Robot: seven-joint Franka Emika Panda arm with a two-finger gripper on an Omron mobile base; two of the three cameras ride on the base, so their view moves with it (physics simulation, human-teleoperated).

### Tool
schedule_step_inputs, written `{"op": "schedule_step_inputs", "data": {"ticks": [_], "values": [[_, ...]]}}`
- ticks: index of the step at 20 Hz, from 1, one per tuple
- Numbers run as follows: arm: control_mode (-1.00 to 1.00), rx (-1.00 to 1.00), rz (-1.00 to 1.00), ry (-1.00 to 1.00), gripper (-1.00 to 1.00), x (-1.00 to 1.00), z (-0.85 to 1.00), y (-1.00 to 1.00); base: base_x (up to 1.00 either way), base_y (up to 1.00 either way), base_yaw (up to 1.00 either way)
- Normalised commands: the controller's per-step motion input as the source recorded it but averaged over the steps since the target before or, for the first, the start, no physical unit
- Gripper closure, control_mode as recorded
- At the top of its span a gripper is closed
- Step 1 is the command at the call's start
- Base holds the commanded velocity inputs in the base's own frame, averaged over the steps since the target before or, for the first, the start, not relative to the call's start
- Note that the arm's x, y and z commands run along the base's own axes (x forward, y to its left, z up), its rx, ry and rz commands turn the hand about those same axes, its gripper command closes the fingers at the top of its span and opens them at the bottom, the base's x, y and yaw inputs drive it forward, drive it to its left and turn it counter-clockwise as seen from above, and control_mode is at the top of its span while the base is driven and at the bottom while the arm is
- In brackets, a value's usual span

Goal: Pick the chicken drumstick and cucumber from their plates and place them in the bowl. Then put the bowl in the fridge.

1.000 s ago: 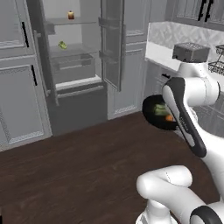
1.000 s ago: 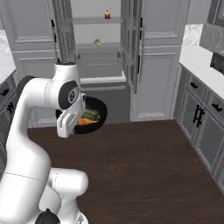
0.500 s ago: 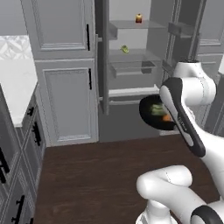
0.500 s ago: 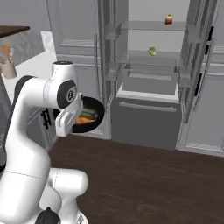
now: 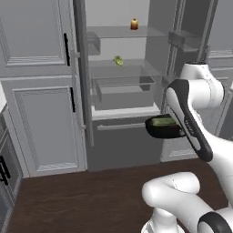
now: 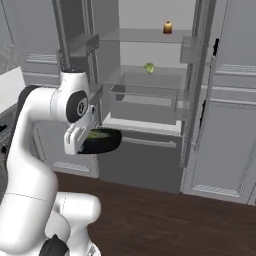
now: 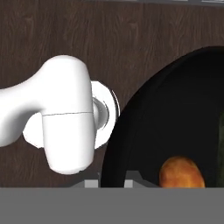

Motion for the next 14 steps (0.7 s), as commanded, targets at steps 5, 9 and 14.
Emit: {"op": "schedule_step_inputs", "data": {"ticks": [5, 9, 14], "values": [[1.00, 0.00, 0.00, 0.00, 1.00, 0.00, 0.00, 0.00, 0.97, -0.02, 0.10], [1.00, 0.00, 0.00, 0.00, 1.00, 0.00, 0.00, 0.00, 0.67, -0.23, 0.03], [1.00, 0.00, 0.00, 0.00, 1.00, 0.00, 0.00, 0.00, 0.72, -0.05, 0.00]]}}
